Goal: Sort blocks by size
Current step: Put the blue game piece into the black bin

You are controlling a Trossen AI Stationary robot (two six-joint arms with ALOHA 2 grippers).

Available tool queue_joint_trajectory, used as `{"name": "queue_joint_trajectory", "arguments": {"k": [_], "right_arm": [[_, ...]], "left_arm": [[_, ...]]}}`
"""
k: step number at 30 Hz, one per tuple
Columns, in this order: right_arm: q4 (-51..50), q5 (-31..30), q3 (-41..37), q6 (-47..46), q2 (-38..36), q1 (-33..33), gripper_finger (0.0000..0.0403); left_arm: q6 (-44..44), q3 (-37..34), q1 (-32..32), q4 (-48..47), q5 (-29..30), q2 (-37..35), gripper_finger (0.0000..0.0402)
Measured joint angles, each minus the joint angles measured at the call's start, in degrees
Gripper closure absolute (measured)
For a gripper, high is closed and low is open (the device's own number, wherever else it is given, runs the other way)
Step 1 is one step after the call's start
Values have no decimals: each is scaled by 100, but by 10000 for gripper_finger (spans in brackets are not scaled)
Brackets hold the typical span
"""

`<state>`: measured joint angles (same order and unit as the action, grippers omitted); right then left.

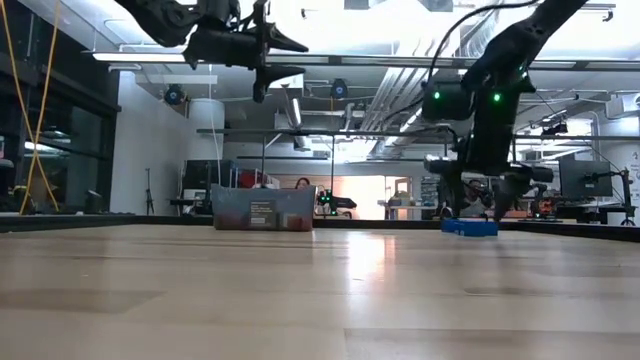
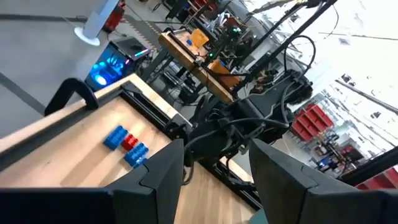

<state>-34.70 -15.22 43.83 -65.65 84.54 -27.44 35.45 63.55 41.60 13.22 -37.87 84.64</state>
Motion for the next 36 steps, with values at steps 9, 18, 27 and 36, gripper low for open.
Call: {"name": "queue_joint_trajectory", "arguments": {"k": [9,18,27,36], "right_arm": [[441,-186,2,200,757,1,103],[558,-594,13,143,938,12,104],[501,-787,7,123,955,-2,208],[726,-582,258,630,893,456,268]], "left_arm": [[32,0,-107,-1,-2,75,231],[32,0,-180,-6,-4,72,231],[34,0,-203,-7,-4,72,231],[970,-7,-171,1331,-1187,56,231]]}}
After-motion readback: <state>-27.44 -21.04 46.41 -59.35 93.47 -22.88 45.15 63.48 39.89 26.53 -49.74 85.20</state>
